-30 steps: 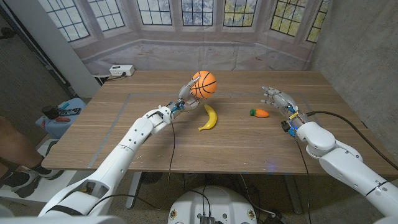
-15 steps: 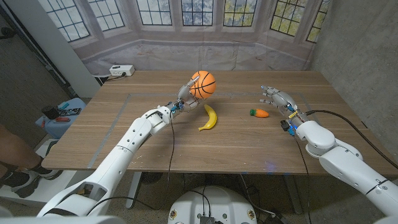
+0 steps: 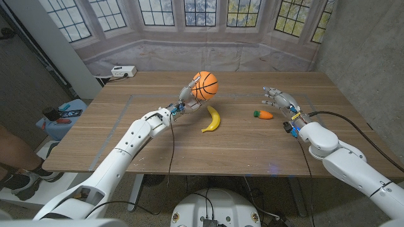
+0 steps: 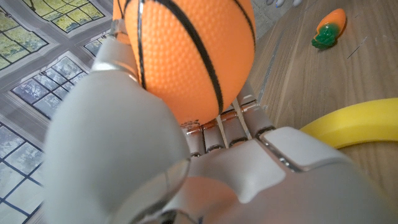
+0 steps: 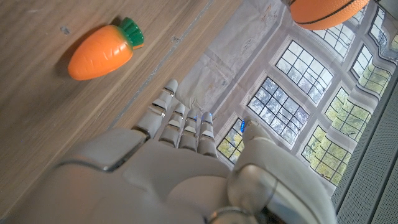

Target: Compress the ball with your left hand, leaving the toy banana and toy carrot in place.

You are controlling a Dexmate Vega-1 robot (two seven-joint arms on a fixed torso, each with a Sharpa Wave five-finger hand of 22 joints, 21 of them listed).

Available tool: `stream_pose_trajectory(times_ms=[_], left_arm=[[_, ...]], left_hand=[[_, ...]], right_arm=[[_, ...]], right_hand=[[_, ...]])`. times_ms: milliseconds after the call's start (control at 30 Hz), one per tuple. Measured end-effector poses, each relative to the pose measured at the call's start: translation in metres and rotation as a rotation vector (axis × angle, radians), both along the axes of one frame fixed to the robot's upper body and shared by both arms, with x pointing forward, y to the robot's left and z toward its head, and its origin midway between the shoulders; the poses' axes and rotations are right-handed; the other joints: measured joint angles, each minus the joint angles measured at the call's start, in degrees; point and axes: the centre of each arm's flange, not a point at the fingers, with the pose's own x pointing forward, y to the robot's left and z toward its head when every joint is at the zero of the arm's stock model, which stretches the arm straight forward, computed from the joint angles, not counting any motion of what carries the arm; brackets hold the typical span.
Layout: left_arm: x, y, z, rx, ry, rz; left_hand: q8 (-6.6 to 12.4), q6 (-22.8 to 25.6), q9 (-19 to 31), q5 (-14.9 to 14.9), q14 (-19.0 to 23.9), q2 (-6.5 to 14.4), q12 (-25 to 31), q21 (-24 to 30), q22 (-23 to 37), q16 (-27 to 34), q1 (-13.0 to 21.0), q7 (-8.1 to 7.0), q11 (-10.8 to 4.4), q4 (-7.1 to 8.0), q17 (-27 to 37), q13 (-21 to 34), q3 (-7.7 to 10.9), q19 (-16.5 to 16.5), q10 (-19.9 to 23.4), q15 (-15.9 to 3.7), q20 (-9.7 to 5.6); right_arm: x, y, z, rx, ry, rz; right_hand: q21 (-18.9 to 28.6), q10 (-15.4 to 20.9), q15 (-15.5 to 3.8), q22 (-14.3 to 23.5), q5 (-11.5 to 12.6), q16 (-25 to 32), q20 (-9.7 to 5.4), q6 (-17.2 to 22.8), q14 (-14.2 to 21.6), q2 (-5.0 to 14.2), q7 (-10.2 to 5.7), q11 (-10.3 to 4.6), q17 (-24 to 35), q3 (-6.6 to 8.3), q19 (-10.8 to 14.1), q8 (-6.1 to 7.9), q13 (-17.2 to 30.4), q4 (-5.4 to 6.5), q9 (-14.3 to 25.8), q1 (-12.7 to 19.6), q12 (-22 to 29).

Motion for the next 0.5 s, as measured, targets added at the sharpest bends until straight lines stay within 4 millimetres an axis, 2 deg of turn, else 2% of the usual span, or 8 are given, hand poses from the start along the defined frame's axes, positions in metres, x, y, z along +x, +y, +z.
stream_pose_trajectory(times_ms=[133,500], left_arm=[[-0.0008,0.0003,0.0005,-0.003,-0.011,-0.016],[-0.0028,0.0051,0.0002,-0.005,-0.024,-0.029]], left_hand=[[-1.06,-1.0,-0.4,0.2,-0.3,1.0,-1.2,-0.2,-0.4,-1.3,-1.0,0.58,0.17,0.23,-0.9,-0.6,-0.23,-0.4,-1.0,-0.31,-0.41],[-3.11,-3.5,-1.7,0.2,-0.6,2.3,-2.9,-1.3,-0.5,-3.1,-2.3,0.63,0.84,0.24,-1.5,-0.8,-0.23,-0.8,-3.0,-0.61,-0.84]], right_arm=[[-0.0001,0.0012,0.0007,-0.001,-0.003,0.003],[0.0004,0.0038,0.0016,-0.004,-0.013,0.011]], right_hand=[[0.0,0.0,0.00,0.0,0.0,0.0,0.00,0.0,0.0,0.00,0.00,0.00,0.0,0.00,0.0,0.00,0.0,0.00,0.0,0.0,0.0],[0.0,0.0,0.00,0.0,0.0,0.0,0.00,0.0,0.0,0.00,0.00,0.00,0.0,0.00,0.0,0.00,0.0,0.00,0.0,0.0,0.0]])
